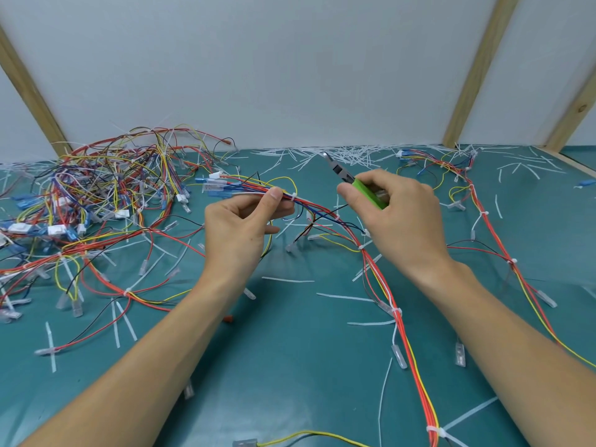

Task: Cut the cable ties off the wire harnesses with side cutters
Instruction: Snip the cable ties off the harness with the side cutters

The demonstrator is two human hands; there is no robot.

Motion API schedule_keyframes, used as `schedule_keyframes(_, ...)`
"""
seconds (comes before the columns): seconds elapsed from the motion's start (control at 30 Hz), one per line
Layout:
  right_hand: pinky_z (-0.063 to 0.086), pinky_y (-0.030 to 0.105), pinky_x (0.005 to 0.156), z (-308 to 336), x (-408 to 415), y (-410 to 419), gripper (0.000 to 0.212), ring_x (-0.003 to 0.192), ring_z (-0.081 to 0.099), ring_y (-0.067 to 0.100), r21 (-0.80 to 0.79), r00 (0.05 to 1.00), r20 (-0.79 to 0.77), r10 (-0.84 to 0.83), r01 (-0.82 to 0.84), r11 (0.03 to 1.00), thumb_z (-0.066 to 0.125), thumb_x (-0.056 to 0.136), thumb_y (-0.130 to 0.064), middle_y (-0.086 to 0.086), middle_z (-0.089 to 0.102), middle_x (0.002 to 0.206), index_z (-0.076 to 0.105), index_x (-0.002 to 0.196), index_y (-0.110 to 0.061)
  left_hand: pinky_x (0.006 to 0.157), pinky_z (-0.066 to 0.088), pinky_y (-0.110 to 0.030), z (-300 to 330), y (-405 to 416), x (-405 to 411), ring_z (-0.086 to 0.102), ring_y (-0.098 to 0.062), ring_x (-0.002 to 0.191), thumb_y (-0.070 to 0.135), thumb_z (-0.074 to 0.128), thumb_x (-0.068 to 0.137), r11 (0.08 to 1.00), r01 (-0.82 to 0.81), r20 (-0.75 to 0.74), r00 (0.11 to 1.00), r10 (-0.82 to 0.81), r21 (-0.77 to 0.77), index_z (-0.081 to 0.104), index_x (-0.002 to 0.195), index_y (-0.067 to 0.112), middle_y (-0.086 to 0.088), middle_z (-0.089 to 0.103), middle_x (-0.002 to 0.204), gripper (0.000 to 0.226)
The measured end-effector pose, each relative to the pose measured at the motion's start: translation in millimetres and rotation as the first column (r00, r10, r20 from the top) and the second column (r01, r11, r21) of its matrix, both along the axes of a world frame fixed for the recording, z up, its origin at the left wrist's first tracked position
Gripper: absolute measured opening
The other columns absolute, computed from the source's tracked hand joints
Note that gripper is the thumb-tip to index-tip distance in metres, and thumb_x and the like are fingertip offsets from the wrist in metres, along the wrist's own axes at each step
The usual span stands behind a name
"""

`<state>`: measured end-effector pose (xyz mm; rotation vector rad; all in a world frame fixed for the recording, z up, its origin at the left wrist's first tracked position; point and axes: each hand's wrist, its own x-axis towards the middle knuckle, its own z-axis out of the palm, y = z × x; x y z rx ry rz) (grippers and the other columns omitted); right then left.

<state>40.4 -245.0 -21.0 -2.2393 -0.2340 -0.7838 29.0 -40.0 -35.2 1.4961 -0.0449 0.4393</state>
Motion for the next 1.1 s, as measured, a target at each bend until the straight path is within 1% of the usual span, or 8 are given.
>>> schedule_keyframes(0.27,0.048,0.033,0.075,0,0,0,0.027,0.080,0.064,0.011,0.013,0.998,-0.056,-0.042,0.043,0.999,0.071,0.089,-0.055,-0.014,0.070,0.080,0.070,0.089,-0.028,0.062,0.057,-0.022,1,0,0,0.076,-0.015,0.087,0.026,0.067,0.096,1.000,0.002,0.002,1.000,-0.002,-0.007,0.077,0.088,0.011,-0.001,0.079,0.084,0.020)
schedule_keyframes(0.43,0.049,0.035,0.079,2,1,-1,0.024,0.083,0.065,0.013,0.048,0.997,-0.044,-0.062,0.064,0.997,0.069,0.091,-0.054,-0.013,0.072,0.085,0.069,0.091,-0.030,0.067,0.058,-0.022,0,0,0,0.076,-0.014,0.088,0.027,0.066,0.096,1.000,-0.010,0.008,1.000,0.010,-0.007,0.077,0.084,0.016,0.001,0.079,0.084,0.020)
schedule_keyframes(0.57,0.052,0.040,0.078,4,3,-2,0.027,0.077,0.067,0.016,0.117,0.997,-0.041,-0.060,0.065,0.991,0.065,0.094,-0.054,-0.010,0.072,0.084,0.068,0.091,-0.027,0.069,0.058,-0.021,0,1,1,0.076,-0.013,0.089,0.026,0.065,0.098,0.999,-0.027,0.031,0.999,0.028,-0.027,0.077,0.083,0.020,0.003,0.079,0.086,0.020)
schedule_keyframes(0.7,0.053,0.043,0.079,6,6,-9,0.033,0.079,0.064,0.013,0.194,0.996,-0.024,-0.087,0.090,0.977,0.063,0.094,-0.055,-0.014,0.071,0.085,0.069,0.093,-0.023,0.072,0.059,-0.025,2,8,4,0.075,-0.015,0.093,0.025,0.063,0.099,0.994,-0.061,0.003,0.998,0.061,-0.095,0.075,0.088,0.015,0.001,0.079,0.088,0.019)
schedule_keyframes(0.83,0.056,0.051,0.086,6,11,-16,0.030,0.090,0.068,0.013,0.312,0.995,-0.097,-0.021,0.050,0.949,0.067,0.094,-0.050,-0.011,0.074,0.090,0.072,0.096,-0.021,0.078,0.061,-0.030,6,12,5,0.074,-0.019,0.101,0.026,0.059,0.100,0.976,-0.007,-0.029,1.000,0.001,-0.218,0.071,0.100,0.006,-0.006,0.078,0.097,0.023)
schedule_keyframes(0.9,0.057,0.044,0.085,5,13,-17,0.021,0.086,0.069,0.007,0.380,0.985,-0.158,0.070,-0.005,0.925,0.074,0.092,-0.042,-0.011,0.074,0.088,0.072,0.094,-0.021,0.077,0.061,-0.030,8,12,4,0.072,-0.019,0.105,0.027,0.056,0.101,0.959,0.055,-0.032,0.997,-0.067,-0.280,0.068,0.102,0.008,-0.005,0.078,0.099,0.022)
schedule_keyframes(1.0,0.047,0.018,0.062,5,14,-13,0.015,0.060,0.058,-0.006,0.519,0.923,-0.270,0.274,-0.100,0.849,0.082,0.086,-0.029,-0.017,0.070,0.072,0.068,0.088,-0.024,0.076,0.060,-0.029,10,12,4,0.071,-0.016,0.108,0.026,0.051,0.103,0.934,0.137,-0.028,0.988,-0.155,-0.330,0.066,0.098,0.014,0.001,0.076,0.097,0.020)
schedule_keyframes(1.1,0.040,0.012,0.049,6,11,-9,0.019,0.057,0.056,-0.005,0.540,0.850,-0.339,0.404,-0.175,0.823,0.084,0.084,-0.026,-0.017,0.071,0.072,0.065,0.089,-0.023,0.076,0.059,-0.029,11,11,4,0.072,-0.015,0.103,0.025,0.048,0.104,0.916,0.185,-0.021,0.978,-0.206,-0.357,0.065,0.094,0.015,0.004,0.075,0.093,0.022)
